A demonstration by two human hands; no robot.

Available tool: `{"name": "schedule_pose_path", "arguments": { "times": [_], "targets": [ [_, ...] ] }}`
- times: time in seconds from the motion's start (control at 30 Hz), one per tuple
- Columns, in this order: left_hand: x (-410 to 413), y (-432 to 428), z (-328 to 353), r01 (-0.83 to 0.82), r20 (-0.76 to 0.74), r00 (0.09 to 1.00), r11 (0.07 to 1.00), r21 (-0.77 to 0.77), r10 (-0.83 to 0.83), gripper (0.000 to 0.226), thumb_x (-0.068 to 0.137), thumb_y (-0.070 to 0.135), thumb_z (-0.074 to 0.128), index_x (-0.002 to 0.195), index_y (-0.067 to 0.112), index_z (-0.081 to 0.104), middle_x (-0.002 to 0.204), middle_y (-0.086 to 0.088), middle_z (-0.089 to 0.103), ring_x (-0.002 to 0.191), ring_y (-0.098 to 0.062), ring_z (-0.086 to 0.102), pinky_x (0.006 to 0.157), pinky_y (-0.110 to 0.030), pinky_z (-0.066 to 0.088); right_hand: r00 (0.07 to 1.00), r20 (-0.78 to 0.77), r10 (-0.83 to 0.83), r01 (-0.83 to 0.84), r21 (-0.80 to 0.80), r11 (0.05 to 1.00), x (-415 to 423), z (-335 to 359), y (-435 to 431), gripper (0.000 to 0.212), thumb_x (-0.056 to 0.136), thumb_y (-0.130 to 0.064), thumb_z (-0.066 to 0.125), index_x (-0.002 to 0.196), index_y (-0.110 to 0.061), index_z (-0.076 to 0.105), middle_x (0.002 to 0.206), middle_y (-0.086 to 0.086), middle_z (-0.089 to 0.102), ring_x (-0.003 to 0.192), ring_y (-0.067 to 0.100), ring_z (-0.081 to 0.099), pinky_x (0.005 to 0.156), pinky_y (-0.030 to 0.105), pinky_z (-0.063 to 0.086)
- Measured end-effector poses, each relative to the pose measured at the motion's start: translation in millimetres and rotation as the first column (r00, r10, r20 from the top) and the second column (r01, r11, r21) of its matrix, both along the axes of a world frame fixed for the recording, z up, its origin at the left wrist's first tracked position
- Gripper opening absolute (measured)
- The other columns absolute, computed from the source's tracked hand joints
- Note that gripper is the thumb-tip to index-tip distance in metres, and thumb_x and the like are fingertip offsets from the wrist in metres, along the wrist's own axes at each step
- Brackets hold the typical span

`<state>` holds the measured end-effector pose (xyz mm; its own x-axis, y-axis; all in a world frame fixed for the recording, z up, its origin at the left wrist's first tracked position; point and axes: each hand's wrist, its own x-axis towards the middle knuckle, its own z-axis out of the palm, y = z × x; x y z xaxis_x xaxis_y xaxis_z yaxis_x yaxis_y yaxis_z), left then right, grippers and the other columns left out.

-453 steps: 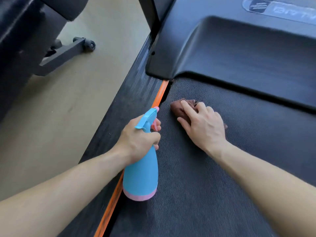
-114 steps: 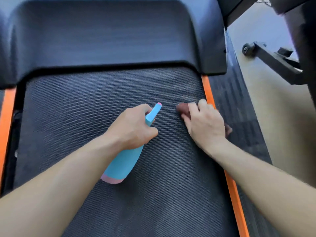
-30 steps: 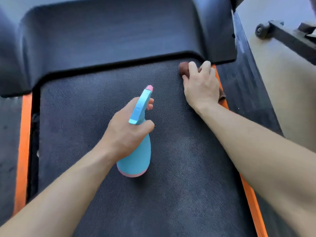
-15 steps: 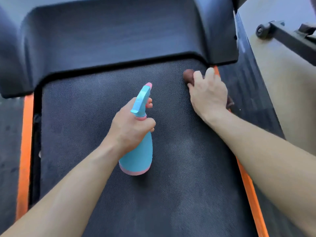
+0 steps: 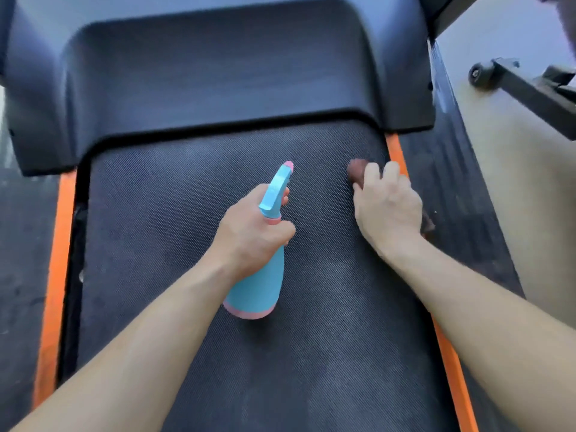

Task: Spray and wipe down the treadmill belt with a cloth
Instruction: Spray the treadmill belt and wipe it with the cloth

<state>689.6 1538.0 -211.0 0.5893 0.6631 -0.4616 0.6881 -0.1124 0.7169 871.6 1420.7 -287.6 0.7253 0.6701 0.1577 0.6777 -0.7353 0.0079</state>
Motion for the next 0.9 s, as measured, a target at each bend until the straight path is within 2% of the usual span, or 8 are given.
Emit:
{"name": "schedule_pose_path", "arguments": {
  "times": [0.1, 0.2, 0.37, 0.43, 0.5, 0.63, 0.73, 0.9],
  "targets": [
    [-2, 1, 0, -0.019, -0.012, 1.0, 1.0, 0.002, 0.019, 0.053, 0.059, 0.032, 0.059, 0.112, 0.04, 0.064, 0.108, 0.019, 0.072, 0.096, -0.016, 0.07, 0.098, -0.043, 0.054, 0.988, -0.085, 0.128, -0.13, -0.015, 0.991, -43, 2, -64, 0.027, 0.086, -0.031, 0.071, 0.094, -0.01, 0.056, 0.089, 0.014, 0.053, 0.068, 0.033, 0.058, 0.045, 0.033, 0.039],
    [-5, 0, 2, -0.051, 0.002, 0.999, 0.999, -0.015, 0.051, 0.049, 0.057, 0.037, 0.059, 0.104, 0.05, 0.061, 0.108, 0.022, 0.072, 0.094, -0.018, 0.074, 0.098, -0.046, 0.056, 0.971, -0.056, 0.232, -0.233, -0.013, 0.972, -19, -4, -54, 0.028, 0.085, -0.031, 0.072, 0.095, -0.009, 0.059, 0.09, 0.015, 0.053, 0.07, 0.035, 0.058, 0.046, 0.033, 0.038],
    [-3, -7, 3, 0.007, -0.002, 1.0, 1.0, 0.008, -0.007, 0.046, 0.06, 0.035, 0.06, 0.105, 0.047, 0.059, 0.107, 0.026, 0.069, 0.099, -0.016, 0.07, 0.099, -0.042, 0.054, 0.989, -0.137, 0.052, -0.04, 0.086, 0.995, 23, -8, 45, 0.034, 0.098, -0.036, 0.056, 0.118, -0.009, 0.054, 0.122, 0.021, 0.051, 0.102, 0.041, 0.055, 0.077, 0.046, 0.048],
    [-4, -7, 4, 0.002, 0.002, 1.0, 1.0, 0.016, -0.002, 0.043, 0.06, 0.035, 0.06, 0.1, 0.049, 0.057, 0.105, 0.027, 0.069, 0.093, -0.014, 0.07, 0.098, -0.04, 0.054, 0.991, -0.123, 0.048, -0.037, 0.087, 0.995, 11, -11, 41, 0.034, 0.096, -0.037, 0.057, 0.117, -0.01, 0.055, 0.119, 0.021, 0.052, 0.098, 0.041, 0.056, 0.074, 0.046, 0.049],
    [-8, -6, 6, -0.024, 0.015, 1.0, 1.0, 0.013, 0.024, 0.044, 0.059, 0.033, 0.061, 0.1, 0.05, 0.058, 0.106, 0.026, 0.07, 0.085, -0.008, 0.067, 0.097, -0.04, 0.055, 0.971, -0.086, 0.223, -0.215, 0.085, 0.973, -26, -13, 2, 0.035, 0.094, -0.038, 0.058, 0.115, -0.01, 0.057, 0.109, 0.02, 0.053, 0.088, 0.038, 0.056, 0.066, 0.044, 0.05],
    [-26, -2, 9, -0.067, 0.006, 0.998, 0.997, -0.043, 0.067, 0.049, 0.058, 0.029, 0.062, 0.105, 0.04, 0.065, 0.107, 0.02, 0.073, 0.081, -0.013, 0.07, 0.093, -0.047, 0.059, 0.773, -0.131, 0.621, -0.619, 0.063, 0.783, -59, -20, -53, 0.039, 0.096, -0.044, 0.05, 0.115, -0.012, 0.063, 0.094, 0.014, 0.048, 0.076, 0.033, 0.05, 0.06, 0.044, 0.05],
    [-41, 1, 10, -0.026, -0.037, 0.999, 0.999, -0.036, 0.025, 0.055, 0.058, 0.028, 0.061, 0.112, 0.036, 0.066, 0.111, 0.018, 0.072, 0.089, -0.017, 0.073, 0.095, -0.046, 0.057, 0.872, -0.052, 0.487, -0.481, 0.092, 0.872, -20, -24, 7, 0.035, 0.095, -0.044, 0.057, 0.112, -0.014, 0.061, 0.098, 0.017, 0.052, 0.081, 0.037, 0.054, 0.06, 0.045, 0.052],
    [-53, 11, 10, -0.02, -0.065, 0.998, 0.999, -0.028, 0.018, 0.054, 0.058, 0.026, 0.061, 0.111, 0.035, 0.066, 0.114, 0.013, 0.073, 0.089, -0.023, 0.076, 0.096, -0.049, 0.057, 0.958, -0.185, 0.221, -0.213, 0.06, 0.975, 14, -11, 76, 0.038, 0.099, -0.045, 0.051, 0.124, -0.017, 0.05, 0.122, 0.019, 0.046, 0.106, 0.041, 0.05, 0.08, 0.05, 0.047]
  ]
}}
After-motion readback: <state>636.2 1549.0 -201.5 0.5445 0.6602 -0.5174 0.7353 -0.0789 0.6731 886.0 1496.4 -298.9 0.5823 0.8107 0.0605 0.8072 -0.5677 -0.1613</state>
